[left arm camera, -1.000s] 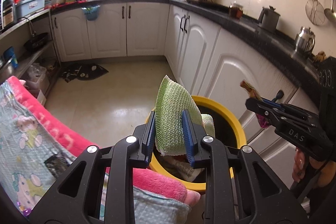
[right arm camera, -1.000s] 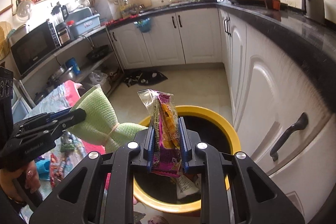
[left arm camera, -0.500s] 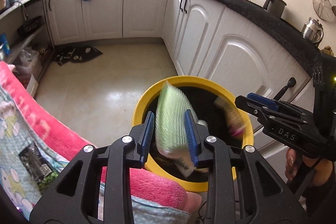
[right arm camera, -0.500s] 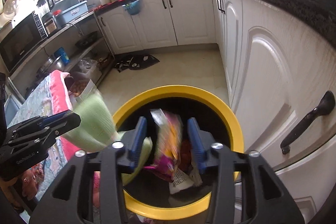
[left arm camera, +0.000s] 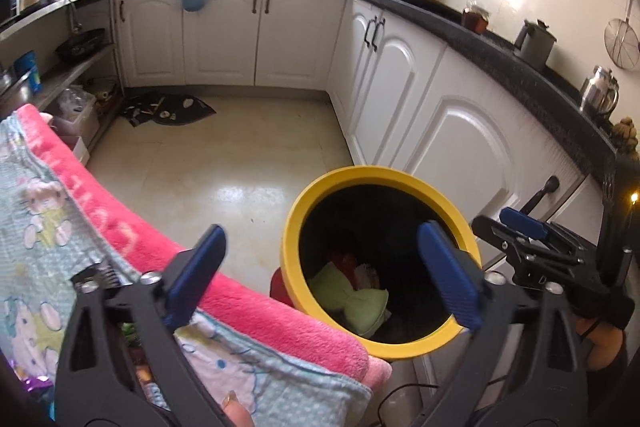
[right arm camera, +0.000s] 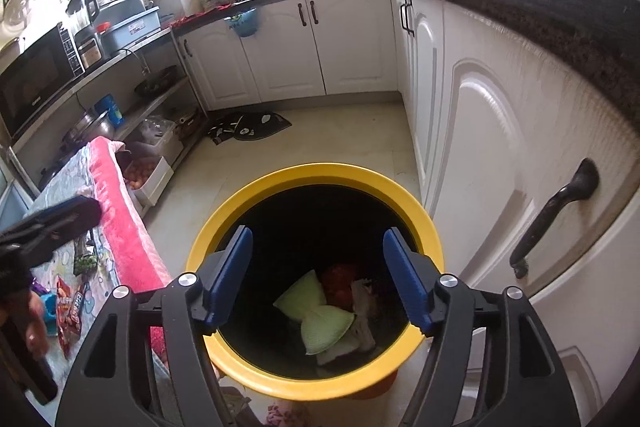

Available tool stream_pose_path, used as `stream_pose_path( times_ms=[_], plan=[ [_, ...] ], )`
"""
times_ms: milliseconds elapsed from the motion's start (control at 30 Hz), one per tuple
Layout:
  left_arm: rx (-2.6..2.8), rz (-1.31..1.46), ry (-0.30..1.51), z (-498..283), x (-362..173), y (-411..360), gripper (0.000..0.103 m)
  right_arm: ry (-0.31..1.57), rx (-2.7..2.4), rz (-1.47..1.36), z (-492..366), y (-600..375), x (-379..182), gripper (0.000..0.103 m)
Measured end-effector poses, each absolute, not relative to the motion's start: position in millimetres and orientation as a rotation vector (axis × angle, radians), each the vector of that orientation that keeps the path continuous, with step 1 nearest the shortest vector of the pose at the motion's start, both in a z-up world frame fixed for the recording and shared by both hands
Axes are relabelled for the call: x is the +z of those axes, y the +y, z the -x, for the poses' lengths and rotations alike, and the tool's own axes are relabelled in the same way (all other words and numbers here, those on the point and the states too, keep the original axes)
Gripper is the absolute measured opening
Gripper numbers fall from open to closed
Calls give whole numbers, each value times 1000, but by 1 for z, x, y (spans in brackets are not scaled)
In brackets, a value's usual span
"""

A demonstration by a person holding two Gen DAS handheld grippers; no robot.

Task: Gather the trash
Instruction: 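Move both open tools back over the remaining trash on the bed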

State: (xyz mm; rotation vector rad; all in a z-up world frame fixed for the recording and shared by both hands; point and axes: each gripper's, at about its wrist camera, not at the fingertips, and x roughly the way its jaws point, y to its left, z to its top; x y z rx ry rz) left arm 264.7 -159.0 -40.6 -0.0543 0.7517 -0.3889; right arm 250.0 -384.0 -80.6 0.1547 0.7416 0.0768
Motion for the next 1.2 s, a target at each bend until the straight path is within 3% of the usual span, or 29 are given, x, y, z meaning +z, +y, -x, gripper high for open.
stream_pose_path(
  times_ms=[333, 1200],
  plan=[
    [-335, 90, 696, -232, -15, -118, 92, 670, 88, -121, -221, -370, -53, 79],
    [-204, 193, 574, -171, 18, -22, 92, 557, 219, -35, -179, -293, 2, 85]
  ],
)
